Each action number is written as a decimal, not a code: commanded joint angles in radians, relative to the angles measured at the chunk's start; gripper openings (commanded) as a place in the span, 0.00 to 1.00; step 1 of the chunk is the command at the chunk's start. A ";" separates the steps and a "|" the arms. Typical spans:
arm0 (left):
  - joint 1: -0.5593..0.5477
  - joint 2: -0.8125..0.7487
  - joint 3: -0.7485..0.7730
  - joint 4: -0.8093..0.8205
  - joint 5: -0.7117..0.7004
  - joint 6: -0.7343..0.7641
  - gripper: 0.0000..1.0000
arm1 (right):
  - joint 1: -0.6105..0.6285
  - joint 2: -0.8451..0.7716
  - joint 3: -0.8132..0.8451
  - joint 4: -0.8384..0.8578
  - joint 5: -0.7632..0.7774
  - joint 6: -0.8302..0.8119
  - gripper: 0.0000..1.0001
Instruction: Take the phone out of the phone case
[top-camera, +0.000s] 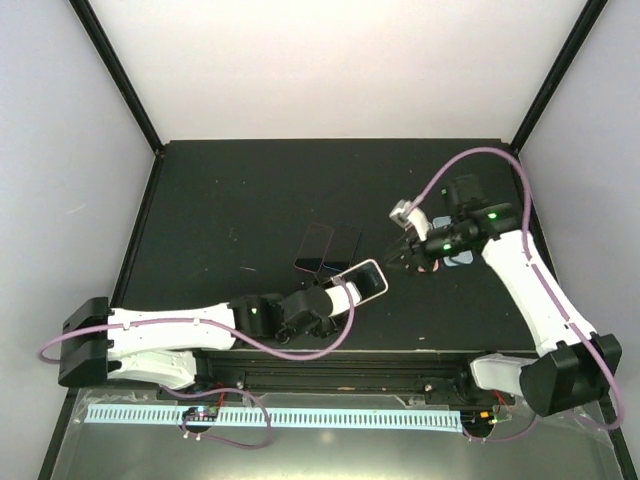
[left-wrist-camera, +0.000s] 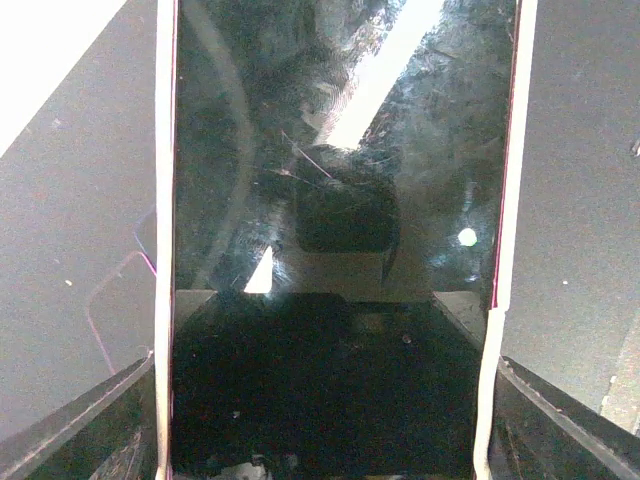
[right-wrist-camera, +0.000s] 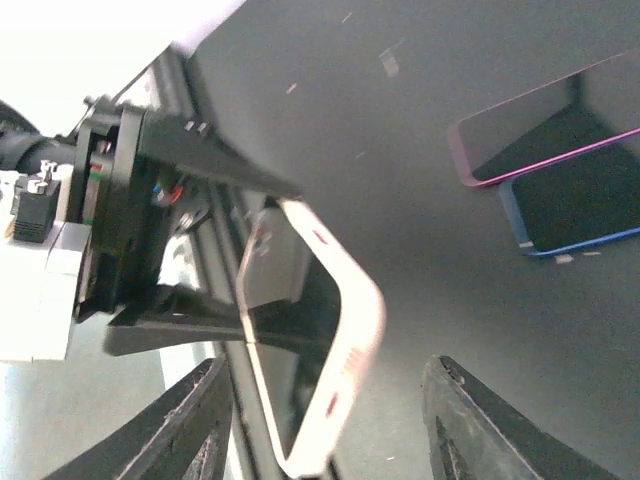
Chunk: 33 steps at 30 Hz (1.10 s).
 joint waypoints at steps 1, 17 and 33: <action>-0.078 0.018 0.024 0.123 -0.198 0.112 0.52 | 0.146 0.009 -0.015 -0.042 0.086 0.051 0.54; -0.192 0.076 0.001 0.243 -0.392 0.261 0.52 | 0.189 0.125 -0.002 -0.150 0.037 -0.040 0.18; 0.225 -0.415 -0.260 0.581 -0.011 -0.460 0.99 | -0.007 -0.083 0.055 0.238 -0.206 0.226 0.01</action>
